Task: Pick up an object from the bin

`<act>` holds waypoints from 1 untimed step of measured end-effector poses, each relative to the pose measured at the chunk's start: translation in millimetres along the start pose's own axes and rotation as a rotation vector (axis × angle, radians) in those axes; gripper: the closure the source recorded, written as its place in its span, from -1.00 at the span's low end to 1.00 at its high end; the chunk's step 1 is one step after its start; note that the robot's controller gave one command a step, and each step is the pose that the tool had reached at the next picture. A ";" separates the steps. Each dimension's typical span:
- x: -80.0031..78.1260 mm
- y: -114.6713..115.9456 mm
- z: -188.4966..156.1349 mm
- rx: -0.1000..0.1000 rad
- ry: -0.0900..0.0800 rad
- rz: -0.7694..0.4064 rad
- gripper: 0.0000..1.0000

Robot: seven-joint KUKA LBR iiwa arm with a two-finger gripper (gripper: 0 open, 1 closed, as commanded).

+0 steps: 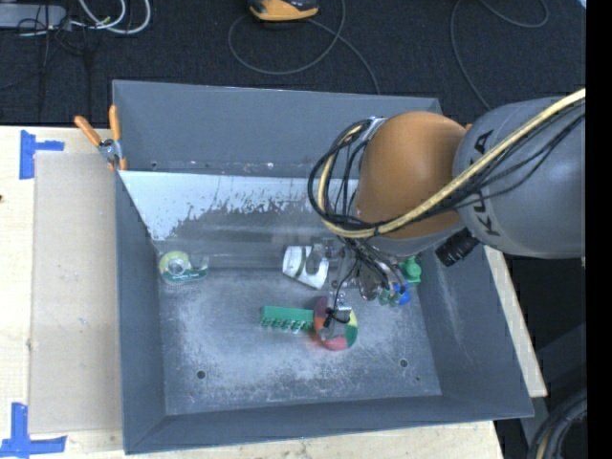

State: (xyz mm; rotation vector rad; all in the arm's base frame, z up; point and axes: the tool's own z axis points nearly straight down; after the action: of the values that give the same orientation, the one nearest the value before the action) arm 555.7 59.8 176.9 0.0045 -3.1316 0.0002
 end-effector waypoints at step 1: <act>-1.7 -0.4 -4.3 0.000 -0.008 0.002 -1.00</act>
Offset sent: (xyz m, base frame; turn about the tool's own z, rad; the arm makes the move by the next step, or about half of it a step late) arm -0.0177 -0.0008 -0.1069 0.1512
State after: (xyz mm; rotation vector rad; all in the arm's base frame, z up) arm 557.4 59.4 181.1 0.0017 -3.1395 -0.0004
